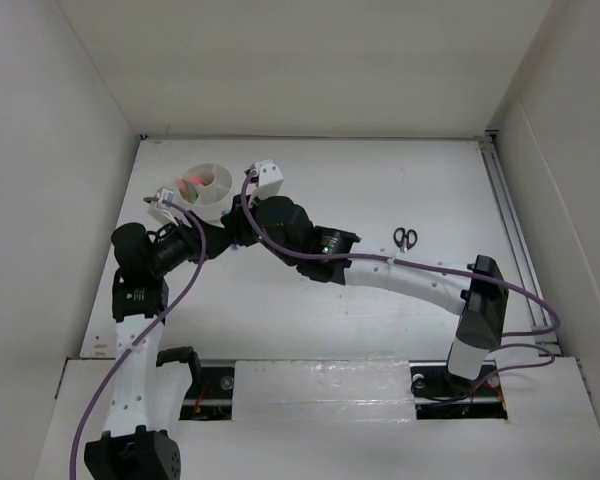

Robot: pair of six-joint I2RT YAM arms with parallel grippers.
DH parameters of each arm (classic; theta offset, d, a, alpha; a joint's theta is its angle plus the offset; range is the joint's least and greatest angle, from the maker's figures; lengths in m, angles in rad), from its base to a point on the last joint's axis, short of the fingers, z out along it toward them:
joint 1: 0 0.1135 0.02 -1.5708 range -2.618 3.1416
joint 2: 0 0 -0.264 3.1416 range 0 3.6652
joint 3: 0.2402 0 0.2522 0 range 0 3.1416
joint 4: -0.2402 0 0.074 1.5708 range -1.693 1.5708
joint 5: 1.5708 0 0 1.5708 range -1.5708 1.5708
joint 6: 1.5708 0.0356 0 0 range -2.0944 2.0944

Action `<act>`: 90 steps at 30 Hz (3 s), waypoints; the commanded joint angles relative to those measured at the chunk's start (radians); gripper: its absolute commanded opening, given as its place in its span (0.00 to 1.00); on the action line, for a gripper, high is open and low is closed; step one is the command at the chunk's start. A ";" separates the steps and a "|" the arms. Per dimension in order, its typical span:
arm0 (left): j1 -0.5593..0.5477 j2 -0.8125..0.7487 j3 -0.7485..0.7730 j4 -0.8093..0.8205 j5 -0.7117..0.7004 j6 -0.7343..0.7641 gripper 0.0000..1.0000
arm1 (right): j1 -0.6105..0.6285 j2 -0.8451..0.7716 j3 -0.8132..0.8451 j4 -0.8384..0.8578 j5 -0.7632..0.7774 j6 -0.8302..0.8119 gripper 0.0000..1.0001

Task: Sort the stationery into containers
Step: Pick up the pen from the center of the board, then place the pen in the storage box.

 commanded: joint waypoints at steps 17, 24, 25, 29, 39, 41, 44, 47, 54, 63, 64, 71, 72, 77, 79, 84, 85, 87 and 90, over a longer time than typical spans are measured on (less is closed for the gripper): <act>0.004 0.002 0.049 0.128 0.012 -0.005 0.31 | 0.069 0.049 0.003 -0.088 -0.161 0.001 0.00; 0.004 0.002 0.058 0.118 -0.018 0.004 0.00 | 0.087 0.078 0.022 -0.088 -0.179 0.038 0.00; 0.004 -0.009 0.058 0.108 -0.034 0.004 0.00 | 0.087 0.078 0.013 -0.088 -0.193 0.051 0.00; 0.004 -0.030 0.058 0.108 -0.045 0.004 0.00 | 0.087 0.067 -0.024 -0.049 -0.202 0.064 0.03; 0.004 -0.053 0.058 0.117 -0.058 0.013 0.00 | 0.087 0.016 -0.043 -0.028 -0.181 0.055 0.51; 0.004 -0.053 0.058 0.117 -0.058 0.013 0.00 | 0.087 0.016 -0.032 -0.028 -0.170 0.055 0.78; 0.004 -0.043 0.058 0.117 -0.058 0.013 0.00 | 0.075 -0.003 -0.032 -0.028 -0.158 0.045 0.97; 0.004 -0.033 0.058 0.117 -0.068 0.013 0.00 | 0.057 -0.013 -0.032 -0.018 -0.167 0.045 1.00; 0.004 -0.033 0.090 0.091 -0.363 -0.023 0.00 | -0.023 -0.164 -0.159 -0.018 -0.092 0.055 1.00; 0.004 0.376 0.424 0.094 -0.657 -0.001 0.00 | -0.112 -0.465 -0.409 -0.013 -0.021 0.012 1.00; 0.004 0.426 0.476 0.068 -0.657 0.025 0.00 | -0.112 -0.493 -0.423 -0.024 -0.007 0.003 1.00; -0.042 0.772 0.857 -0.166 -0.603 0.346 0.00 | -0.190 -0.680 -0.550 -0.047 -0.061 -0.086 1.00; -0.052 0.784 0.847 -0.132 -0.570 0.365 0.00 | -0.190 -0.706 -0.561 -0.047 -0.073 -0.111 1.00; -0.126 0.806 0.802 -0.109 -0.554 0.460 0.00 | -0.247 -0.754 -0.598 -0.093 -0.121 -0.155 1.00; -0.126 0.806 0.776 -0.100 -0.554 0.471 0.00 | -0.262 -0.783 -0.610 -0.093 -0.142 -0.166 1.00; -0.170 0.737 0.661 -0.072 -0.649 0.556 0.00 | -0.295 -0.801 -0.639 -0.093 -0.216 -0.191 1.00; -0.189 0.722 0.644 -0.061 -0.688 0.582 0.00 | -0.295 -0.801 -0.639 -0.093 -0.225 -0.203 1.00; -0.253 0.688 0.597 -0.050 -0.818 0.625 0.00 | -0.304 -0.810 -0.650 -0.093 -0.236 -0.214 1.00; -0.308 0.679 0.586 -0.061 -0.896 0.705 0.00 | -0.315 -0.820 -0.668 -0.093 -0.248 -0.223 1.00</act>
